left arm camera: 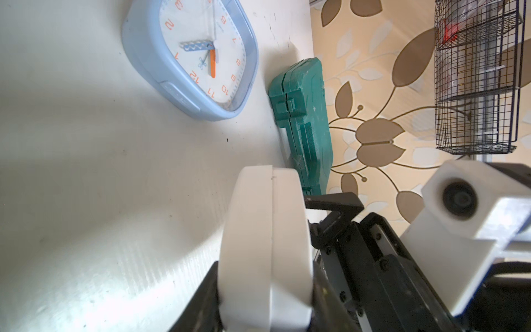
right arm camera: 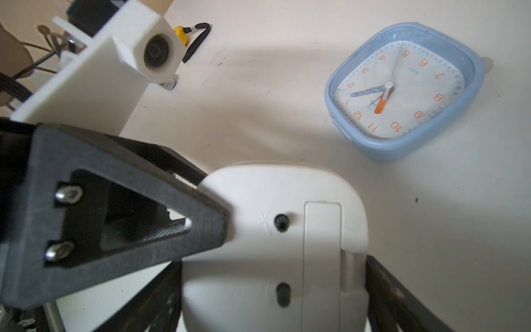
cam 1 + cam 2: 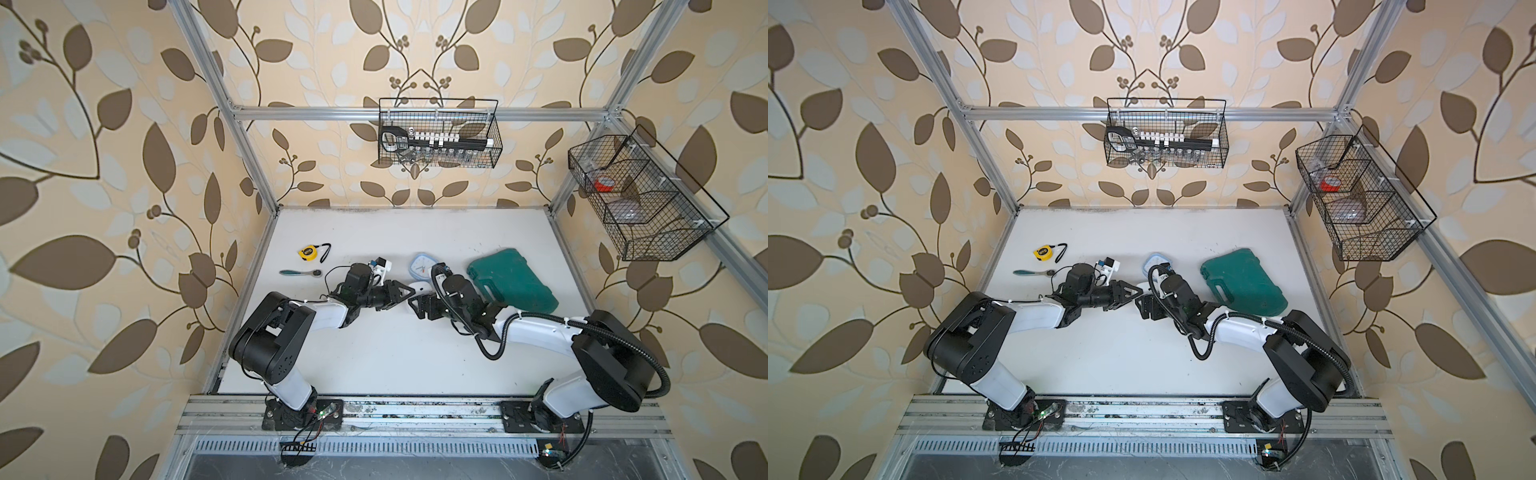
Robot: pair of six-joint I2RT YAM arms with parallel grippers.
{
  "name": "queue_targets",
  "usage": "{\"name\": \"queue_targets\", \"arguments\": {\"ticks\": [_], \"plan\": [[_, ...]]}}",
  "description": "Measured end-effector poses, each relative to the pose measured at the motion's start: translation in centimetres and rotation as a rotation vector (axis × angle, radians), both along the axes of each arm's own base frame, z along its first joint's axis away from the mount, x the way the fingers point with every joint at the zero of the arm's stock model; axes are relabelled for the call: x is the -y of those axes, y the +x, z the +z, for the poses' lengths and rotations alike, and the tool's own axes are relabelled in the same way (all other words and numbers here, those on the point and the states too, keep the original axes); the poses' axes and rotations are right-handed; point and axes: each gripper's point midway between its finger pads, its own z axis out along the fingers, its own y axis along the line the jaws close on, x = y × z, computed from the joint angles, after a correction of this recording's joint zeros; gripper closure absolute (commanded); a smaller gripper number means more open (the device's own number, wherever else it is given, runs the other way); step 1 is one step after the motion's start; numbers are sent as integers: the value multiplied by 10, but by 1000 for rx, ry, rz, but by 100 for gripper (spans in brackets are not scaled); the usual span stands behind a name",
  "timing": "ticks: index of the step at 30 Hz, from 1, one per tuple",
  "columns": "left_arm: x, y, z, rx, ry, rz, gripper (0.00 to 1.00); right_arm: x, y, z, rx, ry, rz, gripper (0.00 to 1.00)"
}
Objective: Insert the battery into the alarm
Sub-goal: Adjust the alarm at the center of the board.
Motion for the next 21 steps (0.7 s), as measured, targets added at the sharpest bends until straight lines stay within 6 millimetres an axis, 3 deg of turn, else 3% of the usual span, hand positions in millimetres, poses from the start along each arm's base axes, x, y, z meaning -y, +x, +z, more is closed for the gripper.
{"name": "queue_targets", "arguments": {"ticks": [4,13,21], "plan": [[-2,1,4,32,16,4,73,3,0,13,20,25,-8,0],[-14,13,23,213,168,37,72,17,6,67,91,148,-65,0],[-13,11,56,600,398,1,83,35,10,65,-14,171,-114,4]]}}
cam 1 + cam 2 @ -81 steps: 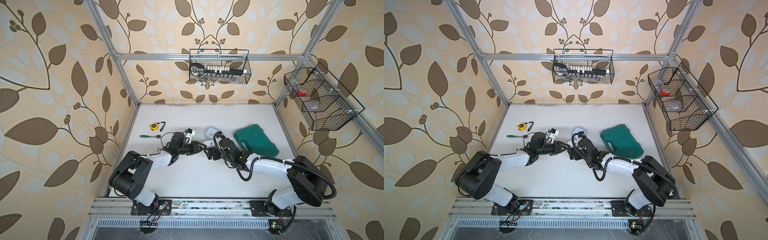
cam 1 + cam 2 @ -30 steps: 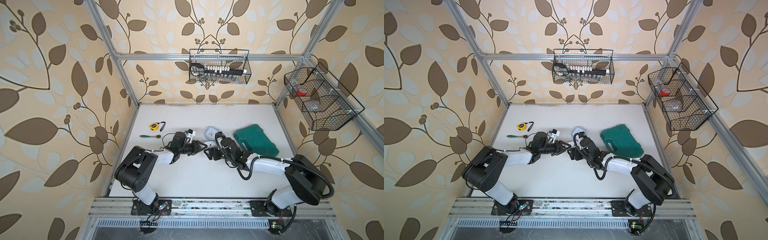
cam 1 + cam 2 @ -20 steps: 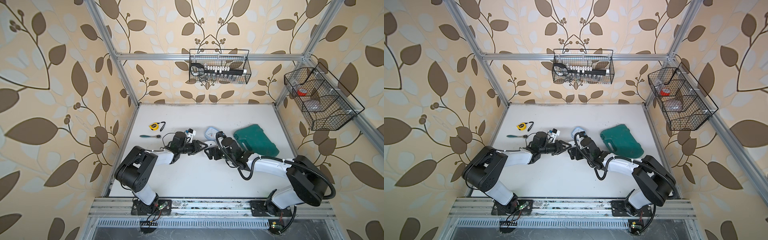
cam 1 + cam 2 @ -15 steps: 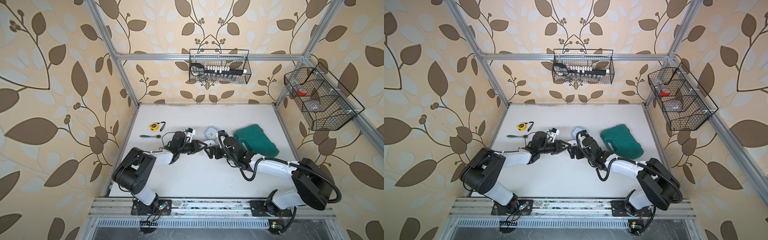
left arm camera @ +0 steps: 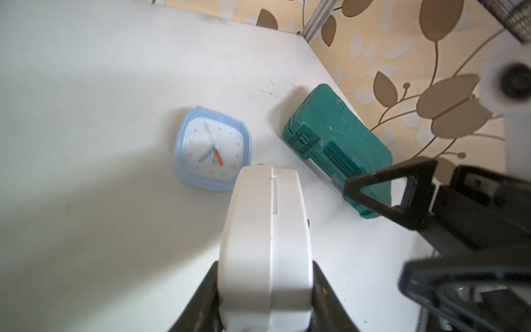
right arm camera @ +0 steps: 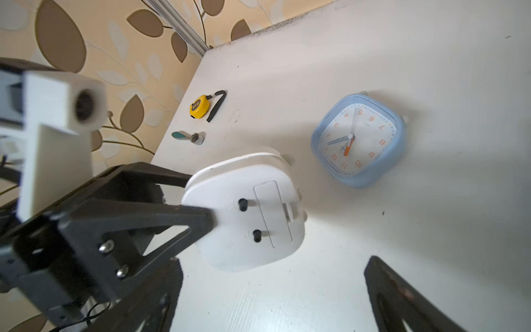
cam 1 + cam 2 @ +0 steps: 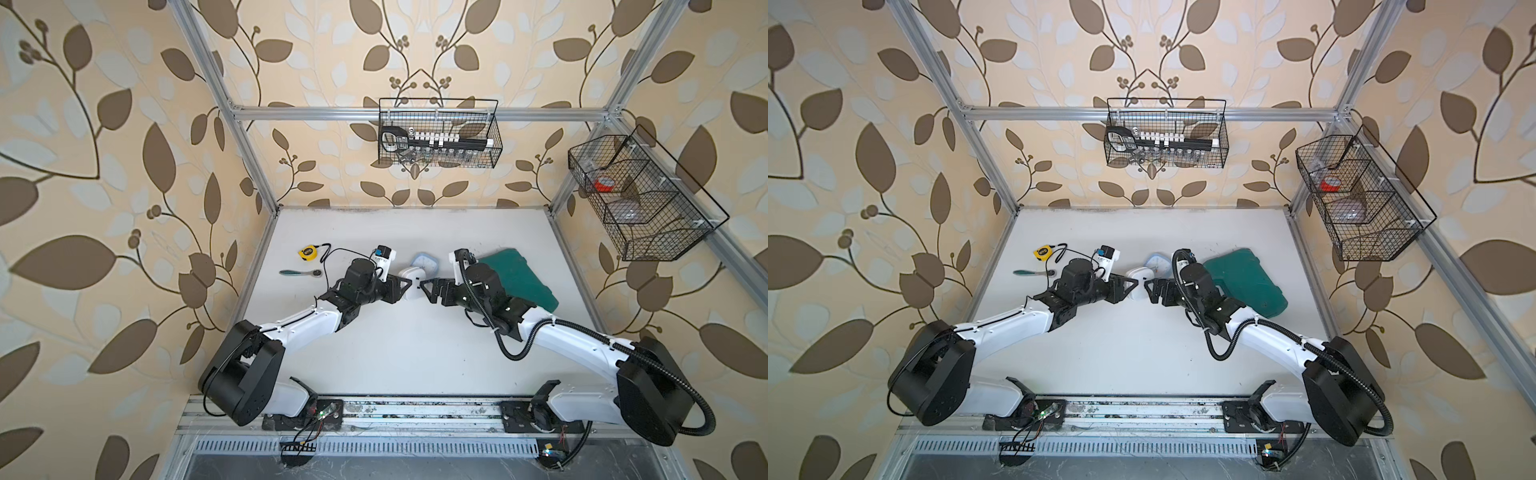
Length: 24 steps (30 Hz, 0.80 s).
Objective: Insert the battery into the alarm
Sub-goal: Adjust the alarm at the center of the board.
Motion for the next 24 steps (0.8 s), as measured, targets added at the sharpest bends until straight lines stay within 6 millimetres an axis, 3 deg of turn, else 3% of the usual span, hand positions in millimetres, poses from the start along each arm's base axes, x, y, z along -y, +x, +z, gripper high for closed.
{"name": "queue_targets", "arguments": {"ticks": [4,14,19,24], "plan": [[4,-8,8,176,110,-38,85,12,5,0,-76,76,-29,5],[10,-25,-13,463,456,-117,85,37,10,12,-250,312,-85,9],[24,-34,-7,641,608,-149,87,40,8,3,-378,397,-83,13],[41,-41,-5,794,730,-180,87,30,-2,-21,-561,460,-46,16]]}}
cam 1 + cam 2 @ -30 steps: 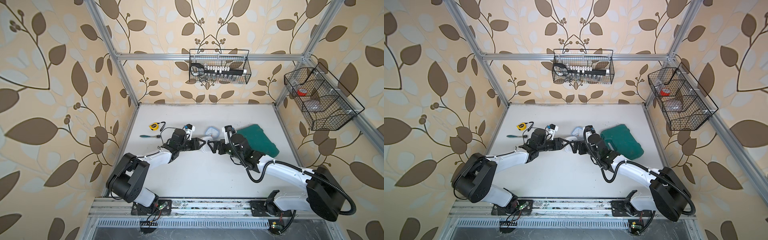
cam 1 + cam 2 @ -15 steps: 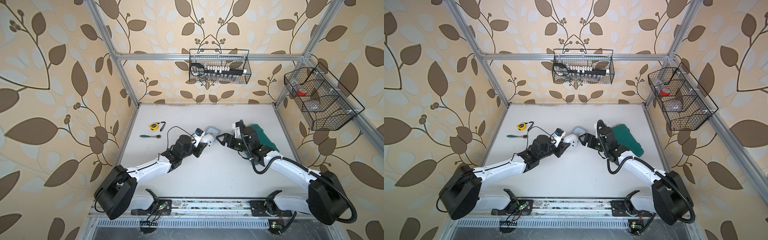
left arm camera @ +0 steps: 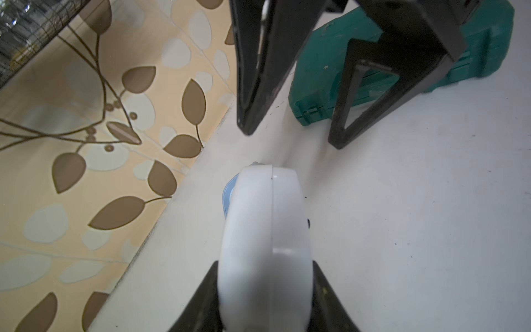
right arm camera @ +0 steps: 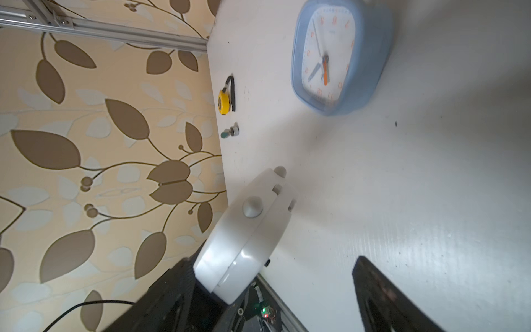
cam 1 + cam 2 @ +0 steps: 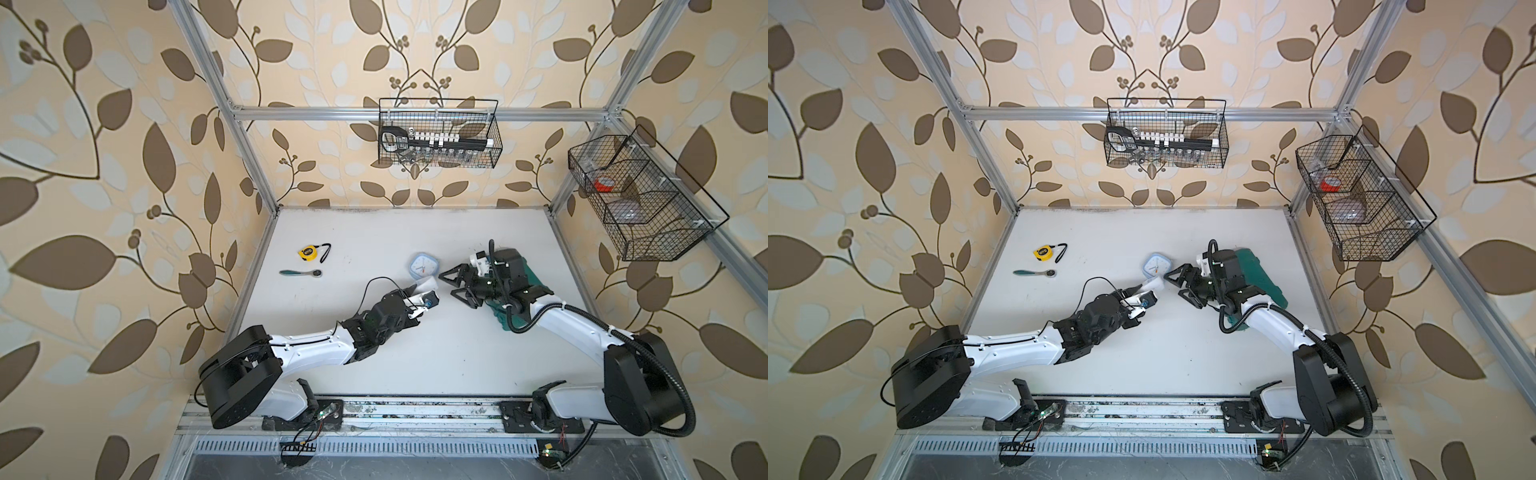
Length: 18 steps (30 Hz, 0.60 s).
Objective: Insert the battery into the alarm
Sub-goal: Adjust the alarm at the center of the board.
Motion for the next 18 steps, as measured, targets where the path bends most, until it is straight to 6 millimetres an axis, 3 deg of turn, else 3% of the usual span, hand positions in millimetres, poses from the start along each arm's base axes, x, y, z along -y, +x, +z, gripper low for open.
{"name": "queue_targets", "arguments": {"ticks": [11,18], "plan": [[18,-9,-27,130,213,-54,87,-14,-12,-13,-156,112,70,28],[24,-9,-25,173,228,-68,87,-18,-12,-16,-194,145,84,36]]}}
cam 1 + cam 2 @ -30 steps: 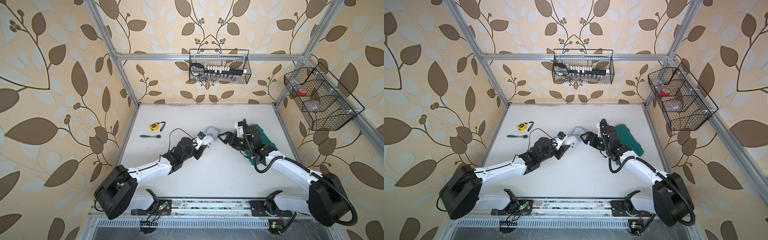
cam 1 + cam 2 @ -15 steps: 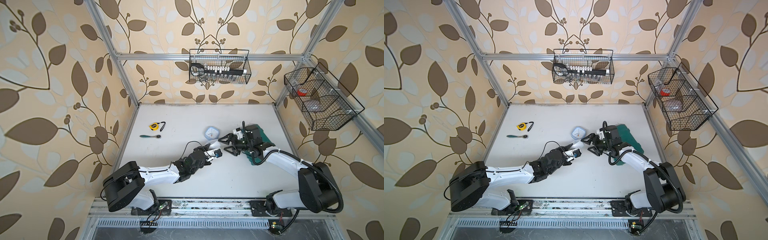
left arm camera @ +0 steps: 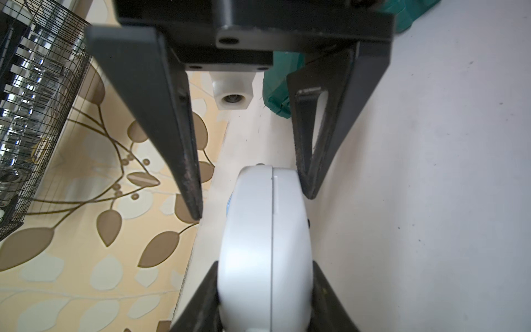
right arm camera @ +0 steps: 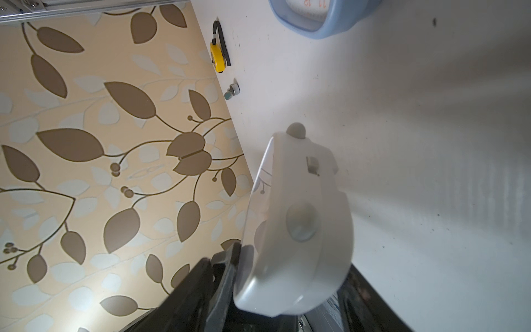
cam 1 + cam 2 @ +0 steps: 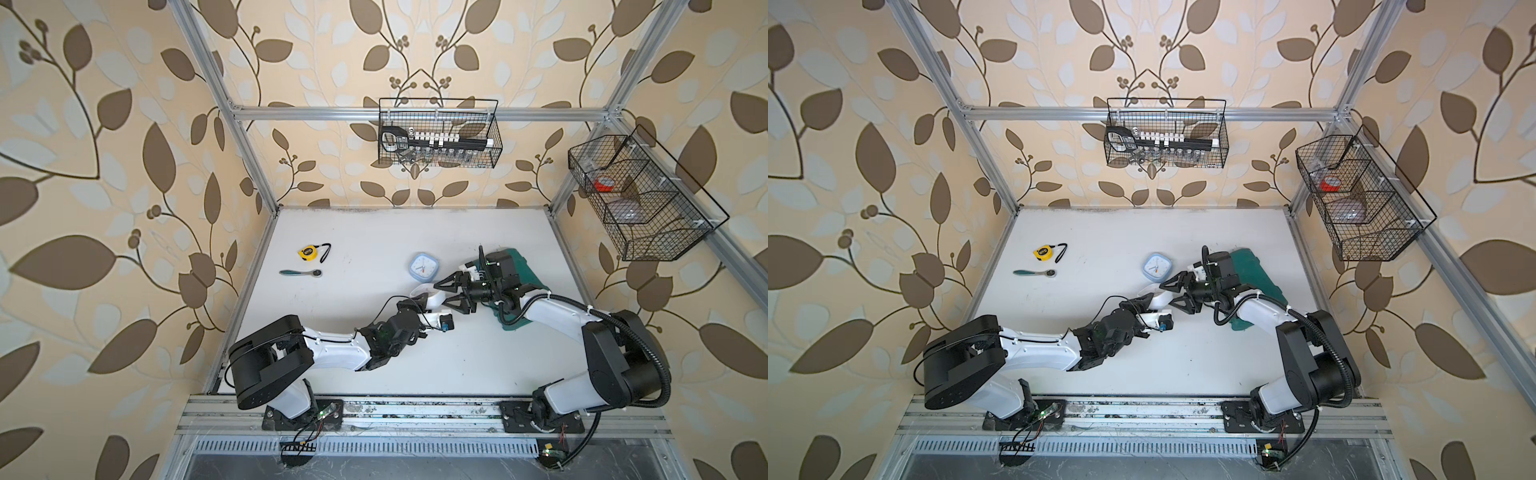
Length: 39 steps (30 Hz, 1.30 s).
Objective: Insert the battery into the alarm
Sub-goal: Adjust the alarm at the center of the board.
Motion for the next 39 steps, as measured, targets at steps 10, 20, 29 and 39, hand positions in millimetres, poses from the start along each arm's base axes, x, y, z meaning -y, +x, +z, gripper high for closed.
{"name": "queue_targets", "arguments": {"ticks": [10,20,29,39], "plan": [[2,1,-1,23,9,5,84,3,2,-10,-65,17,-21,56],[0,3,-4,25,19,21,72,4,2,-10,-106,30,-36,69],[1,1,-10,-24,16,35,46,4,2,-11,-85,22,-27,74],[2,0,-13,-75,-12,48,34,9,8,-12,-53,10,-46,75]]}}
